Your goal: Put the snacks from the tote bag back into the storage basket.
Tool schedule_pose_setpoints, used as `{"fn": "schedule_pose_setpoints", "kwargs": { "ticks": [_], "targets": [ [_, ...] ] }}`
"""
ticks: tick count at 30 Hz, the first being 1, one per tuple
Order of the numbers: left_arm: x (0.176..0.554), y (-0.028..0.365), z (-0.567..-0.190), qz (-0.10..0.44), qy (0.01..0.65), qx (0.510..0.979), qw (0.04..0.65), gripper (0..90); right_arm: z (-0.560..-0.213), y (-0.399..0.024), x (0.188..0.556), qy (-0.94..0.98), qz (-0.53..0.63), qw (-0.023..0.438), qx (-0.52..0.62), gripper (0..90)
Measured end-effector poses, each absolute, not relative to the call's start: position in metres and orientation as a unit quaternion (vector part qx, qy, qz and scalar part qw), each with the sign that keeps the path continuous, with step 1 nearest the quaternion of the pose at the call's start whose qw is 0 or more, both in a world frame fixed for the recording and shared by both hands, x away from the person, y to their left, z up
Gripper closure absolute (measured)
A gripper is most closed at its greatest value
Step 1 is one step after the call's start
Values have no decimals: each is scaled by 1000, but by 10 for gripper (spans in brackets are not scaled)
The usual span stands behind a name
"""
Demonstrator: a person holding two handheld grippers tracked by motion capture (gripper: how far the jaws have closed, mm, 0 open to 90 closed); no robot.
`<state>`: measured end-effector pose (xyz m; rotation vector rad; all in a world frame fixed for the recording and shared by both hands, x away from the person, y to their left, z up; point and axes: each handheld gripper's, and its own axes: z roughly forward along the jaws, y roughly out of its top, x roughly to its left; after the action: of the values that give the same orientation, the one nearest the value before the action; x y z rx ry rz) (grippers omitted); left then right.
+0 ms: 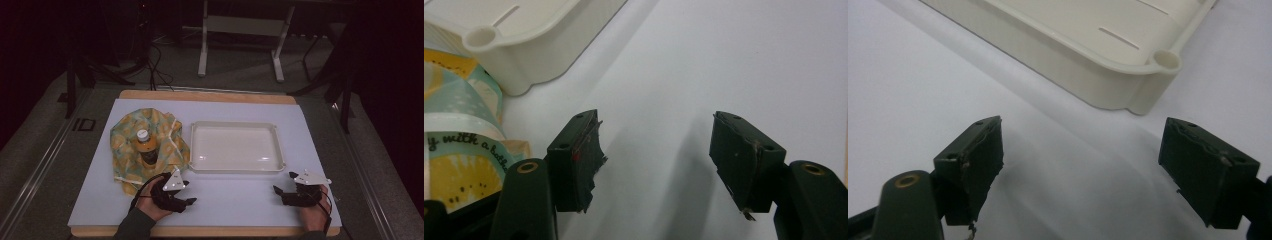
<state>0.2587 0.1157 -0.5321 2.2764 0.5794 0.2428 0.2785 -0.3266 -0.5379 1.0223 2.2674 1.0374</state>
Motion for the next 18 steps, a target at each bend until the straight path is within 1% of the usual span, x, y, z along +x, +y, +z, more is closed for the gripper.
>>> {"fn": "schedule_pose_setpoints", "kwargs": {
  "ticks": [10, 14, 18],
  "targets": [
    [259, 111, -528, 92, 213, 905, 356, 376, -537, -328, 277, 817, 385, 225, 367, 176],
    [259, 108, -525, 93, 197, 914, 342, 376, -537, -328, 277, 817, 384, 225, 366, 176],
    [261, 107, -521, 96, 197, 916, 336, 380, -537, -328, 276, 818, 384, 226, 365, 176]
  ]
}}
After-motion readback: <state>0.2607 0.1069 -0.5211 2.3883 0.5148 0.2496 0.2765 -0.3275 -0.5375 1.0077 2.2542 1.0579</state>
